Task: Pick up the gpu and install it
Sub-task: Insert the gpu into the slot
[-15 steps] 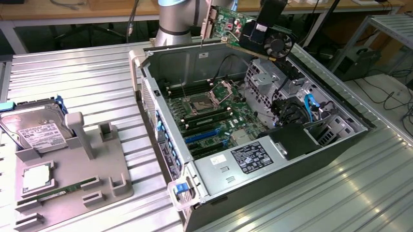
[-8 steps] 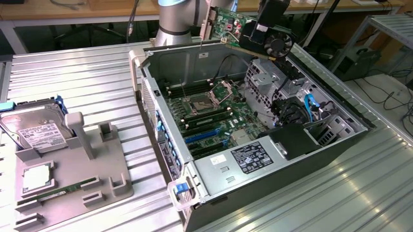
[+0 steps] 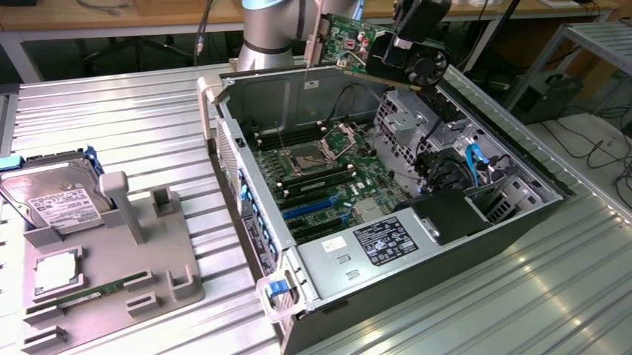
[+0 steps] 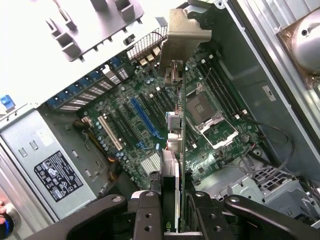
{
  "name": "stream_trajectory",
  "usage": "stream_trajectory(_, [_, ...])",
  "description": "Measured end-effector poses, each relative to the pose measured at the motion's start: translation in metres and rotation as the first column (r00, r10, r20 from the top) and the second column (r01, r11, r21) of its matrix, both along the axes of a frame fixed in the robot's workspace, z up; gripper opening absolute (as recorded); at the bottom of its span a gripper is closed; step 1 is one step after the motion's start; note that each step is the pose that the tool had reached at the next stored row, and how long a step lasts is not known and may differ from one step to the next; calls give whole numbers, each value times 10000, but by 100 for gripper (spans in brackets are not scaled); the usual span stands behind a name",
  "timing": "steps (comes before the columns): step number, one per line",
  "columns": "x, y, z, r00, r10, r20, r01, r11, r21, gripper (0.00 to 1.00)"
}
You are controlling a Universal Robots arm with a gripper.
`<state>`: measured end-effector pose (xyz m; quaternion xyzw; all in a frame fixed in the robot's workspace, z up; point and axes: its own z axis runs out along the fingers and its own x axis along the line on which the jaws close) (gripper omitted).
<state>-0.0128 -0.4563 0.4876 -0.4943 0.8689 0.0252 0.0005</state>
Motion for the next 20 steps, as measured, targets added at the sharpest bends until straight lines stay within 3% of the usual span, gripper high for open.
stream_trajectory(6, [0,0,-2,9940,1097,0,-1097,9940,0,27])
stream_trajectory(10, [0,0,-2,9817,1903,0,-1903,9817,0,27])
stream_trajectory(15, [0,0,-2,9602,2792,0,-2792,9602,0,27])
stream_trajectory(19, [0,0,-2,9394,3429,0,-3429,9394,0,27])
stream_trajectory(20, [0,0,-2,9319,3628,0,-3628,9319,-1,27])
